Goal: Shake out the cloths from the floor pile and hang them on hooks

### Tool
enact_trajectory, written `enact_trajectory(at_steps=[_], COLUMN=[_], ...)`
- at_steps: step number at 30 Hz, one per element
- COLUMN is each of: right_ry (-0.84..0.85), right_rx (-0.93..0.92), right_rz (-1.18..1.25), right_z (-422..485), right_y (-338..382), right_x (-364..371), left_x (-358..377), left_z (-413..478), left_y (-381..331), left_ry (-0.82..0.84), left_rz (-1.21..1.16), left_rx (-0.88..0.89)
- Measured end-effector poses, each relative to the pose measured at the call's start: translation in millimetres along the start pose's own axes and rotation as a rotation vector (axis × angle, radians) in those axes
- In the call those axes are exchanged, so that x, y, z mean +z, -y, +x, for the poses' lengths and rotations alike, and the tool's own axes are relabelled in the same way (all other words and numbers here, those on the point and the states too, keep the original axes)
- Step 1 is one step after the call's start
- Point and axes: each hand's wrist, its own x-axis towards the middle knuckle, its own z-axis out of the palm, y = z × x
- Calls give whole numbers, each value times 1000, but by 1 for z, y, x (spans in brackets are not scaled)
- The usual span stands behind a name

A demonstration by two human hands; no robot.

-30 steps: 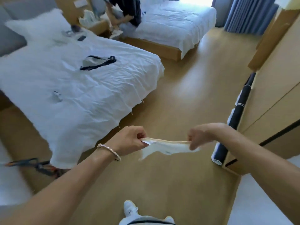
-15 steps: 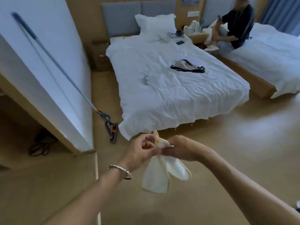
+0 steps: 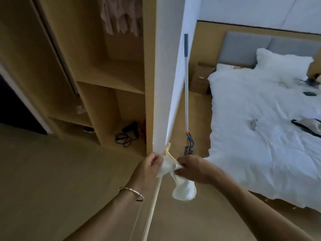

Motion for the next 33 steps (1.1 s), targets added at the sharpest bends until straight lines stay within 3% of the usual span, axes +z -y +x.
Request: enact_trajectory(at_steps=[10, 15, 19, 25, 30, 33], right_ry=[130, 200, 211, 289, 263, 269], right_rx=[-276, -478, -618, -766, -881, -944], right_rz=[-37, -16, -63, 35, -40, -72], right_z=[158, 244, 317, 391, 442, 459], right_y=[102, 161, 205, 271, 339, 378], right_x=[12, -7, -41, -87, -85, -87], left_x=[-138, -206, -255, -327, -401, -436], left_z=[32, 75, 113, 148, 147, 142], left_y=[29, 32, 10, -14, -19, -16], left_ry=[-443, -654, -754, -813, -1034, -1081], left_rz=[70, 132, 16, 284, 445, 505], left_rx=[9, -110, -238, -300, -383, -396])
